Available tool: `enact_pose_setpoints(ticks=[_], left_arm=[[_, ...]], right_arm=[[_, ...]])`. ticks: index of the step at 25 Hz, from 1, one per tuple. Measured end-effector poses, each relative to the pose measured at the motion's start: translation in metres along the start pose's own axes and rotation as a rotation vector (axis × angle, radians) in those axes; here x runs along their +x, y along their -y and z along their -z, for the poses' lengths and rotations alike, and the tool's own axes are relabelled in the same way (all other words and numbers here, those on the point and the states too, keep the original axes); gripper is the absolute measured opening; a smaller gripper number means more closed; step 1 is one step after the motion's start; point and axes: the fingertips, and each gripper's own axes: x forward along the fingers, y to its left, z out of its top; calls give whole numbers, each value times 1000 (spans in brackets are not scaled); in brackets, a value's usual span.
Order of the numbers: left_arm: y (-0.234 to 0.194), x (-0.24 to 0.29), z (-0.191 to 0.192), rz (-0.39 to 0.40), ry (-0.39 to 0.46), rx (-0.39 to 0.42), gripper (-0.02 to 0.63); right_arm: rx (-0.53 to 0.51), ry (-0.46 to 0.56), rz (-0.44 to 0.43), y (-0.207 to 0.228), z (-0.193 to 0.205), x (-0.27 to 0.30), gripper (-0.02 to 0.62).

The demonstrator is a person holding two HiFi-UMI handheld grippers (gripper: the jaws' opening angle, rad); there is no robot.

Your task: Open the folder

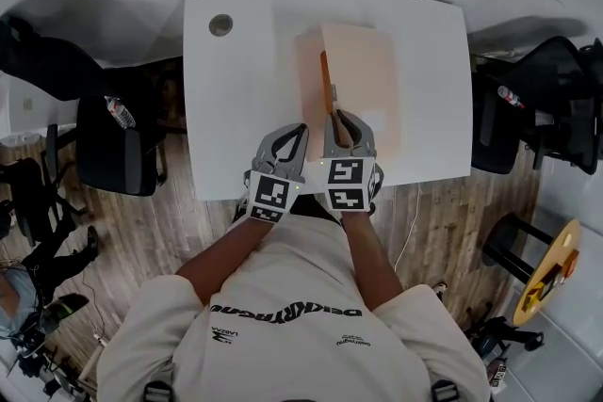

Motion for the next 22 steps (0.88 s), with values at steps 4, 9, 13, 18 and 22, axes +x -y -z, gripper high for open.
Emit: enact_pose_setpoints(ticks=[4,9,13,18,22], left_arm=[[0,4,3,7,-9,0,0],[2,12,11,24,-26,2,0],[6,20,18,37,-49,12,0],[12,26,30,53,-82,26,0],[15,32,41,61,-111,39,0]], right_arm=[[-9,5,18,4,-5,-3,35],[-23,12,48,12,-10,-9,29],[-21,23,72,20,-14,-15,25],[-13,40,95,29,-18,-24,20],[4,49,118,40,-21,-31,15]])
